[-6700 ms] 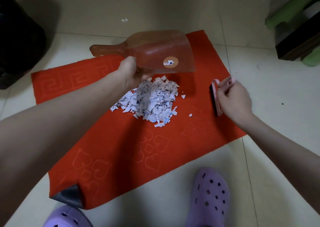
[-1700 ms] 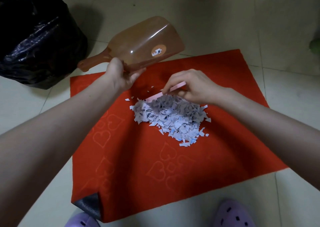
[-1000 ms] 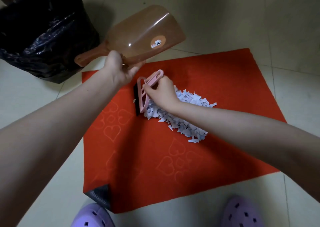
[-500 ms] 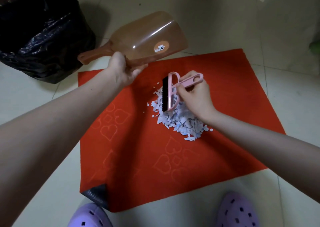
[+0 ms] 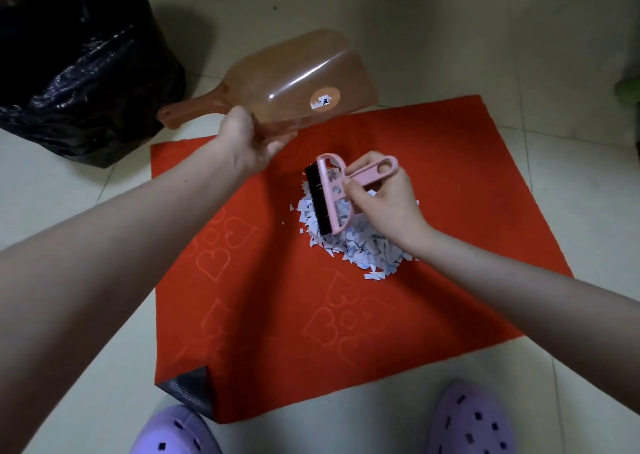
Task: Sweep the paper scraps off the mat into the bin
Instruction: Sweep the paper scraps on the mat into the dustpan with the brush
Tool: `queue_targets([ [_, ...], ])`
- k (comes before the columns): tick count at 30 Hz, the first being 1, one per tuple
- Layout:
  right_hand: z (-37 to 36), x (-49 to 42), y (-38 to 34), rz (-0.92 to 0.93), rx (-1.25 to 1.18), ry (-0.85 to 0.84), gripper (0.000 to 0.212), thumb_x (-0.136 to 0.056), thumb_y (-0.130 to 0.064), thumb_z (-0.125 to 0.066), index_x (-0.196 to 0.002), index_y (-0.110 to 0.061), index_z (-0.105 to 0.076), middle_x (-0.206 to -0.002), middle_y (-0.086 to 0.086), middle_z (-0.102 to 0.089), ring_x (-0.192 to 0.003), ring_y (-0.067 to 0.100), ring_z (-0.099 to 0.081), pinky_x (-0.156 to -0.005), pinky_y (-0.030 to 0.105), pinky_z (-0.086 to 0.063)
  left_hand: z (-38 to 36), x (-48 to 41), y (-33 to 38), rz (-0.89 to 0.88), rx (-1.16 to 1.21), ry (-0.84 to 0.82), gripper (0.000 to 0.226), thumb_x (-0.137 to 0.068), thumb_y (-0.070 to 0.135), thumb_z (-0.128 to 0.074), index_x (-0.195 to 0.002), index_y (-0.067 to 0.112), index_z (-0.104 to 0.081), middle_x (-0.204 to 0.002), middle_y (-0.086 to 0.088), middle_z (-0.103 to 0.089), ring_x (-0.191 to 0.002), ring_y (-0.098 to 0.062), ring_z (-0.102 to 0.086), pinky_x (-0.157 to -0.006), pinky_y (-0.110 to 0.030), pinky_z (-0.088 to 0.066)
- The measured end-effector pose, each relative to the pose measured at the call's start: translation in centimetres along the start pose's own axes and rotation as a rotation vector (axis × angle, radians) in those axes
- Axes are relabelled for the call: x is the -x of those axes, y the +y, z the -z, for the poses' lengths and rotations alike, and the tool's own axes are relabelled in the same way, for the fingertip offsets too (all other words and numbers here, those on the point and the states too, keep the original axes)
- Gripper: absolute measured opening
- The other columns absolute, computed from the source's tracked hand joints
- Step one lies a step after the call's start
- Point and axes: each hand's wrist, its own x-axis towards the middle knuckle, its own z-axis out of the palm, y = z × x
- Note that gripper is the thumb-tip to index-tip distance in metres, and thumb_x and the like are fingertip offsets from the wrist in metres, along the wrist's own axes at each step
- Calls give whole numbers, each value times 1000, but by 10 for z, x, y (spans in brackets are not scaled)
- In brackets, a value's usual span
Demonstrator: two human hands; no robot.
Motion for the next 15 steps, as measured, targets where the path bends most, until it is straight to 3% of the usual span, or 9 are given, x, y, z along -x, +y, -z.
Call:
queue_targets([
  [4, -29, 5, 1, -14, -49, -97, 19, -83, -4, -64, -82, -22, -61, -82, -5, -65, -76, 14, -64, -70, 39, -55, 0, -4, -2, 1, 1, 3, 29, -100, 11, -27, -83, 3, -48, -67, -14, -66, -64, -31, -67, -85, -45, -56],
  [9, -57, 4, 5, -37, 78, -289, 7, -86, -12, -64, -92, -12, -62, -82, 1, -66, -75, 21, -64, -65, 29, -49, 0, -5, -7, 27, -1, 6, 24, -100, 13, -30, -97, 1, -51, -90, -18, -63, -80, -34, -67, -81, -45, -57],
  [12, -51, -3, 6, -63, 129, -253, 6, -87, -10, -62, -92, -8, -62, -83, 6, -67, -77, 21, -64, -69, 33, -50, -1, -5, -4, 33, -5, -9, 28, -100, 13, -29, -91, 2, -53, -81, -16, -67, -80, -32, -68, -77, -44, -58],
  [15, -33, -4, 7, -121, 149, -166, 12, -88, -6, -59, -88, -18, -58, -80, 6, -66, -75, 32, -64, -65, 42, -51, -3, -2, -3, 14, 6, -10, 31, -100, 11, -27, -80, 5, -50, -47, -10, -63, -63, -27, -68, -84, -43, -57],
])
